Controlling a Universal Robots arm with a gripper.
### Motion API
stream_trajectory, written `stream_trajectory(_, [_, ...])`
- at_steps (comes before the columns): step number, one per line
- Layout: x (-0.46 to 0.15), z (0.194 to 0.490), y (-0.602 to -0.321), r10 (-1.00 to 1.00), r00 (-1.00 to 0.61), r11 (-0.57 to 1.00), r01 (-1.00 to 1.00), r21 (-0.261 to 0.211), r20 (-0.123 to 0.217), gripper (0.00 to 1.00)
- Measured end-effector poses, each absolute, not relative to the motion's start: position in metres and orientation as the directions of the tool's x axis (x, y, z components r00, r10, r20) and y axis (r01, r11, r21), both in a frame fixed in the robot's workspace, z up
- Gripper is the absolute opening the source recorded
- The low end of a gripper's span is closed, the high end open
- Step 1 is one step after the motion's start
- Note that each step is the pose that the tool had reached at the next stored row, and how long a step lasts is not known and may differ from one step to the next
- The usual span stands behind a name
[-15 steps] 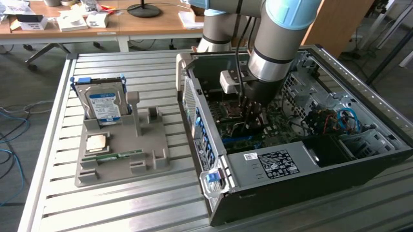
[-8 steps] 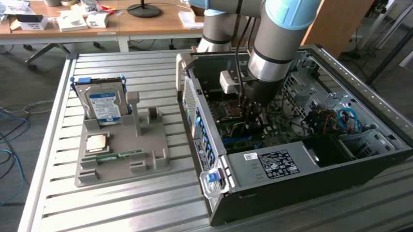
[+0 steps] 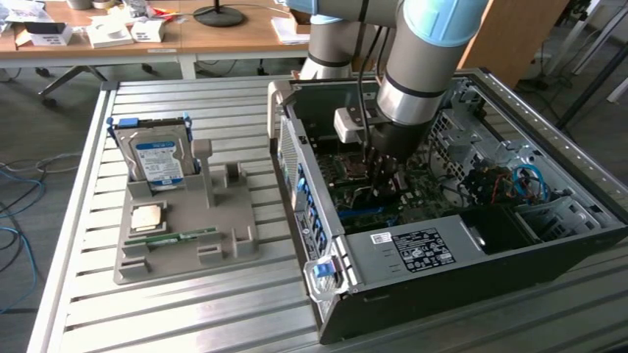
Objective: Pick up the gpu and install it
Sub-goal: 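Insert the gpu into the slot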
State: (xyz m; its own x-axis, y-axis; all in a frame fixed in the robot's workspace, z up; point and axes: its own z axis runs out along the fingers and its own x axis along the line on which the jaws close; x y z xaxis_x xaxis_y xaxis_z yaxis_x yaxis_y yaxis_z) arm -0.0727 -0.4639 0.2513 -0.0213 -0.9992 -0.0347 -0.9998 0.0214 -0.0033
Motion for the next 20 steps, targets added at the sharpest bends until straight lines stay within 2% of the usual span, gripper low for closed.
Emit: stream_trajectory(20, [-0.0732, 0.2505, -0.4635, -0.999, -0.022, 0.022, -1.0, -0.003, -0.035, 0.26])
